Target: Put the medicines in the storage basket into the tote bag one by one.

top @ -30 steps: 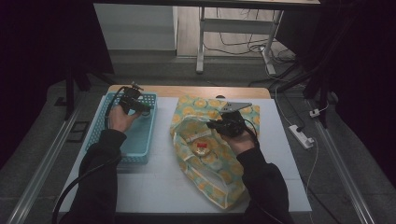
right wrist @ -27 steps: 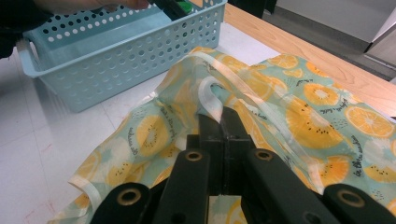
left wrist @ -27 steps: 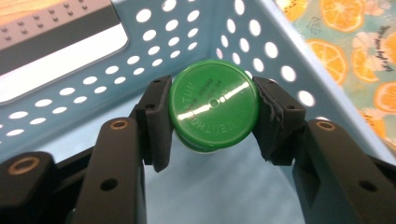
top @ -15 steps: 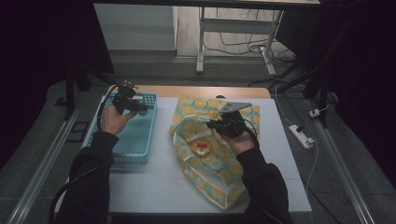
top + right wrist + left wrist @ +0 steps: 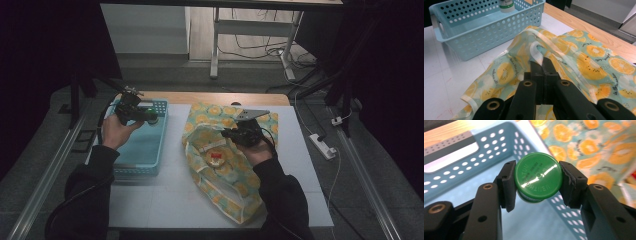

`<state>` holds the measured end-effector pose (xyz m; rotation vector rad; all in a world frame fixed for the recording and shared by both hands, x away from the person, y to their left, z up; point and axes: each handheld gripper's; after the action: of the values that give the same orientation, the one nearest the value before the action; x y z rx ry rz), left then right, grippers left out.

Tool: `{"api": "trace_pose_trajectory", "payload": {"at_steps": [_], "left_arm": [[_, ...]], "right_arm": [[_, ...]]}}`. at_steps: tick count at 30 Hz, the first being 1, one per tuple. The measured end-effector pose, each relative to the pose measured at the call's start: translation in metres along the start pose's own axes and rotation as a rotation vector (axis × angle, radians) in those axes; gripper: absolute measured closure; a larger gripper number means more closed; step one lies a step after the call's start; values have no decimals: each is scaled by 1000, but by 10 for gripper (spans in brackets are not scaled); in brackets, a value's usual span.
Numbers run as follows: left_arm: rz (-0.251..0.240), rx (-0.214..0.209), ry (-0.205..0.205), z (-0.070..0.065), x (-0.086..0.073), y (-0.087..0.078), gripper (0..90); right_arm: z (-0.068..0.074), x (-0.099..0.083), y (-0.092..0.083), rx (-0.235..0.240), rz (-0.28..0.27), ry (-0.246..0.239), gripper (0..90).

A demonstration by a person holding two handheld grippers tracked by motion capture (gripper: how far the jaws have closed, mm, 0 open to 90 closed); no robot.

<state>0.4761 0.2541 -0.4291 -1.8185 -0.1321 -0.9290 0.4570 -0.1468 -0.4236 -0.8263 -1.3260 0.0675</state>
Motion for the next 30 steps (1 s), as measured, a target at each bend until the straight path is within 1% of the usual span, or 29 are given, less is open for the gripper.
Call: {"api": "trace_pose_trajectory", "payload": {"at_steps": [5, 6, 9, 10, 11, 18, 19, 21, 22, 23, 24, 25, 26, 27, 29, 30], "left_arm": [[-6, -21, 41, -15, 1, -7, 514], [-10, -32, 57, -21, 2, -9, 513], [-22, -55, 74, -30, 2, -10, 513], [-22, -55, 74, -30, 2, -10, 514], [-26, -62, 77, -33, 2, -10, 513], [-25, -112, 125, -55, 3, -6, 513], [-29, -127, 141, -63, 4, -6, 514], [-29, -142, 159, -71, 5, -4, 514], [-29, -142, 159, -71, 5, -4, 513], [-28, -150, 167, -75, 6, -4, 514], [-23, -163, 187, -84, 7, -1, 513], [-21, -169, 196, -88, 8, 0, 514], [-21, -169, 196, -88, 8, 0, 513], [-15, -183, 215, -96, 9, 3, 514], [-10, -196, 233, -104, 11, 6, 514], [-10, -196, 233, -104, 11, 6, 513]], "right_arm": [[0, 0, -1, -2, -2, 0, 900], [0, 0, -1, -4, -1, -1, 900], [0, 0, -2, -5, -4, 0, 900], [0, 0, -2, -5, -5, 0, 900], [-1, 0, -2, -5, -6, 1, 900], [-1, 1, -4, -9, -14, 3, 900], [-1, 1, -4, -9, -15, 2, 900], [-2, 1, -4, -9, -16, 3, 900], [-2, 1, -4, -9, -16, 4, 900], [-2, 1, -4, -9, -17, 4, 900], [-2, 1, -4, -10, -18, 4, 900], [-2, 1, -5, -10, -18, 4, 900], [-1, 1, -5, -10, -18, 3, 900], [-1, 1, -5, -11, -17, 3, 900], [-1, 1, -5, -11, -17, 3, 900], [-1, 1, -5, -11, -17, 3, 900]]}}
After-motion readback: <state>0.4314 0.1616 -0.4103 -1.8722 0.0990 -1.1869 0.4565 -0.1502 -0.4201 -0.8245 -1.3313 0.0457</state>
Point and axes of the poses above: each handheld gripper's, and its own axes: y roughly forward along the jaws, x roughly out of its top, z roughly to its left
